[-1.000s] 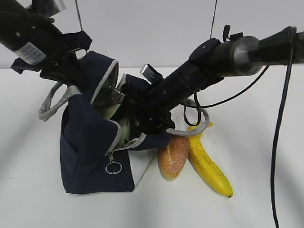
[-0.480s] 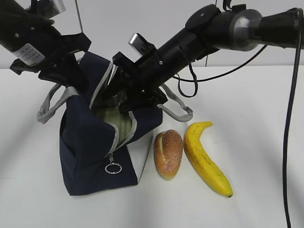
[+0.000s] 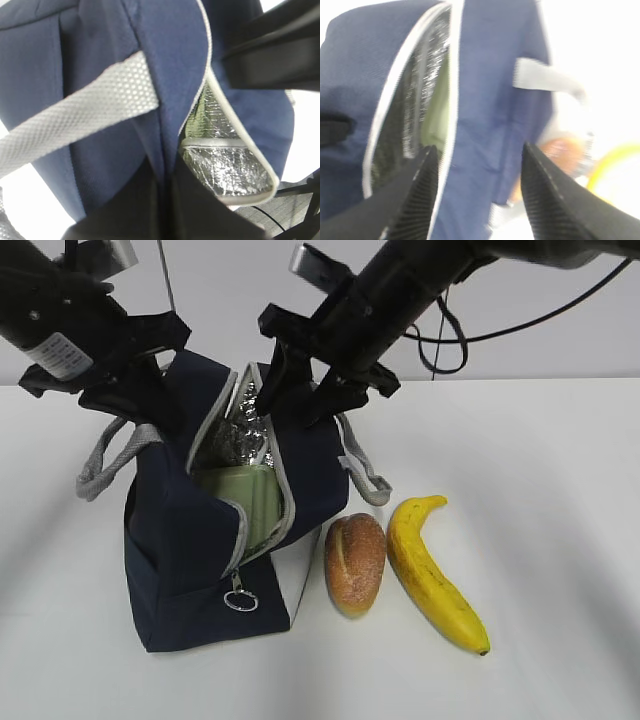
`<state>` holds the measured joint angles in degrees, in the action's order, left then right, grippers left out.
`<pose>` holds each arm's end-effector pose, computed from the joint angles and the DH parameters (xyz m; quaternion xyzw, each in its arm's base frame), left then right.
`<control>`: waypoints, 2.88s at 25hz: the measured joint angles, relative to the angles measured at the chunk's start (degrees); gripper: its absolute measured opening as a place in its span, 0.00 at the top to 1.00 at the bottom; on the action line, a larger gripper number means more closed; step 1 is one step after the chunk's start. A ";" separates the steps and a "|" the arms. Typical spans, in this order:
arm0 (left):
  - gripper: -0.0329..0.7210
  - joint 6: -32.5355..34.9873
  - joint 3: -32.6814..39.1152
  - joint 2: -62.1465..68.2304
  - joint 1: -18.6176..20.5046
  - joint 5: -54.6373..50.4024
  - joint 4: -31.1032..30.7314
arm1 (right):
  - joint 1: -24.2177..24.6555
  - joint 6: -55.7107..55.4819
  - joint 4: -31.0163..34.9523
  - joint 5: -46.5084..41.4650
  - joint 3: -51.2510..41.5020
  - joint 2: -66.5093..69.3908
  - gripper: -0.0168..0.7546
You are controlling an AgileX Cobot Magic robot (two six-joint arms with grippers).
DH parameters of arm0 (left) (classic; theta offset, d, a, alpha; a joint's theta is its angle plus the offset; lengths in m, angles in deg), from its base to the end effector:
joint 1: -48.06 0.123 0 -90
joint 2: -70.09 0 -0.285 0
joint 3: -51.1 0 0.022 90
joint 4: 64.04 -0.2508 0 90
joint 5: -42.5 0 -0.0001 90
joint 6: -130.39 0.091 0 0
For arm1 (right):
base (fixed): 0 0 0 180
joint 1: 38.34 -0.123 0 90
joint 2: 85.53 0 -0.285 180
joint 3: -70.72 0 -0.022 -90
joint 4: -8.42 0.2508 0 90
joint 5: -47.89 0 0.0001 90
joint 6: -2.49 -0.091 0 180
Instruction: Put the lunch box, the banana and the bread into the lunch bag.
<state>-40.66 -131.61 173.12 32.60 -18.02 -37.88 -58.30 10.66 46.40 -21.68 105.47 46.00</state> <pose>0.3243 -0.1260 0.2994 0.1278 0.9550 -0.2217 0.1498 0.4183 0.2078 0.2581 -0.1539 0.9293 0.3261 0.0793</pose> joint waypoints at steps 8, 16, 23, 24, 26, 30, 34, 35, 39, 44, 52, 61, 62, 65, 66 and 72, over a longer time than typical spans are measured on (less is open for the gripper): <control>0.96 0.04 0.00 0.00 0.00 -0.20 -0.98 | 0.04 -3.43 -14.74 -0.73 0.02 -9.90 0.47; 0.96 0.04 0.00 0.00 0.00 -0.25 -0.99 | 0.13 -4.20 -23.96 -0.55 -18.63 -23.19 0.47; 0.96 0.04 0.00 0.00 0.00 -0.30 -1.10 | 0.13 -3.81 -29.47 7.72 -40.62 -33.34 0.47; 0.96 0.04 0.00 0.00 0.00 -0.30 -1.10 | 0.13 -3.51 -29.93 8.12 -42.47 -33.47 0.47; 0.96 0.04 0.00 0.00 0.00 -0.30 -1.10 | 0.13 -3.21 -30.21 9.54 -46.22 -33.56 0.47; 0.96 0.04 0.00 0.00 0.00 -0.30 -1.15 | 0.13 -1.34 -30.48 13.75 -49.80 -32.48 0.47; 0.96 0.04 0.00 0.00 0.00 -0.31 -1.25 | 0.13 0.14 -30.48 16.79 -49.96 -29.70 0.47; 0.96 0.04 0.00 0.00 0.00 -0.31 -1.25 | 0.13 0.27 -30.48 17.44 -49.96 -29.04 0.47; 0.96 0.04 0.00 0.00 0.00 -0.31 -1.26 | 0.13 1.26 -29.58 19.52 -49.96 -25.64 0.47; 0.96 0.04 0.00 0.00 0.00 -0.31 -1.31 | 0.13 4.71 -25.99 21.74 -49.96 -21.92 0.35; 0.96 0.04 0.00 0.00 0.00 -0.31 -1.66 | 0.13 5.76 -25.65 25.08 -48.58 -17.79 0.25; 0.96 0.04 0.00 0.00 0.00 -0.31 -1.77 | 0.13 5.88 -25.53 24.90 -44.50 -12.13 0.25; 0.96 0.04 0.00 0.00 0.00 -0.31 -1.77 | 0.13 5.88 -25.53 24.85 -44.36 -12.05 0.25; 0.96 0.04 0.00 0.00 0.00 -0.31 -1.79 | 0.13 5.88 -25.53 24.85 -44.13 -12.05 0.32; 0.96 0.04 0.00 0.00 0.00 -0.31 -1.83 | 0.13 5.88 -25.53 24.85 -44.13 -12.05 0.35; 0.96 0.04 0.00 0.00 0.00 -0.31 -1.83 | 0.13 5.88 -25.53 24.49 -43.66 -10.84 0.46</control>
<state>-40.62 -131.61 173.12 32.60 -18.33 -39.72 -58.17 16.54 20.87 2.81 61.81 35.16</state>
